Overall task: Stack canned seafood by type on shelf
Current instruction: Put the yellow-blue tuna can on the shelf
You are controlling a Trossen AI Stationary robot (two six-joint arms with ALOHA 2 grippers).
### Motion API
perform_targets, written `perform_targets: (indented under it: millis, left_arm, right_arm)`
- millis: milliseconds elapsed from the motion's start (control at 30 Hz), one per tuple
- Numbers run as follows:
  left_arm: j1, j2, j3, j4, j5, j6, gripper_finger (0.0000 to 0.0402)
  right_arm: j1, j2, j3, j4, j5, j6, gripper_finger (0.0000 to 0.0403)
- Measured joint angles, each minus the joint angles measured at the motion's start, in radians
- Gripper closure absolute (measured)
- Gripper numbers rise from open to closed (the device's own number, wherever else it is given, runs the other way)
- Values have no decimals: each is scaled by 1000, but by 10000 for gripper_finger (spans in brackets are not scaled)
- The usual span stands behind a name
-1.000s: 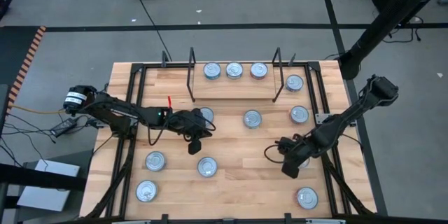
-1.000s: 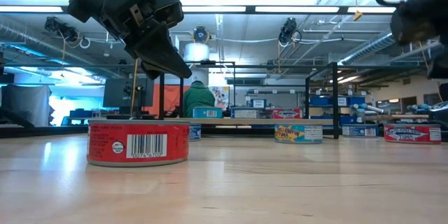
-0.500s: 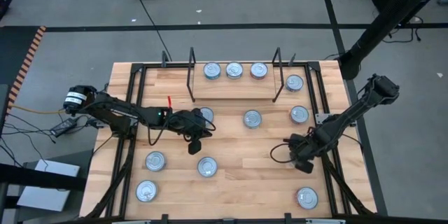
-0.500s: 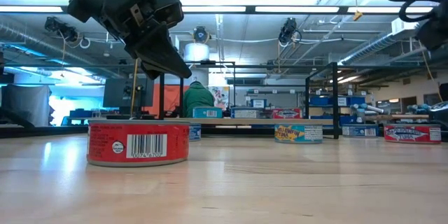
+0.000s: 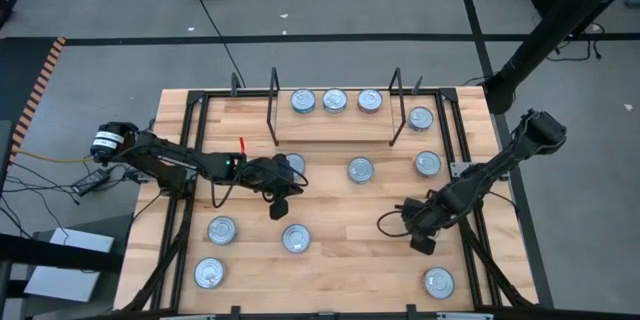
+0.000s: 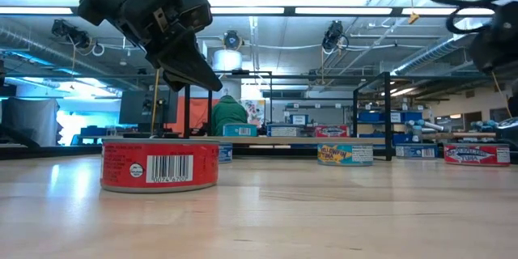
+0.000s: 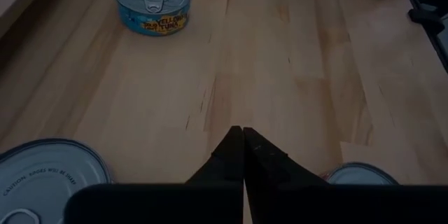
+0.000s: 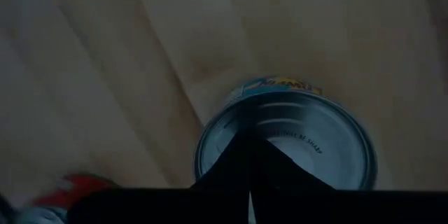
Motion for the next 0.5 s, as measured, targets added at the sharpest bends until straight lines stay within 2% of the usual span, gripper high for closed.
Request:
perform_targets:
  millis: [200, 400, 500]
  left_arm:
    - [0, 0, 0, 0, 0, 0, 400]
    - [0, 0, 0, -1, 1, 0, 400]
    - [0, 0, 0, -2, 1, 0, 400]
  right_arm:
    - [-55, 0, 2, 134, 40, -44, 398]
    - [-71, -59, 65, 14, 33, -91, 398]
    - [-51, -75, 70, -66, -29, -129, 398]
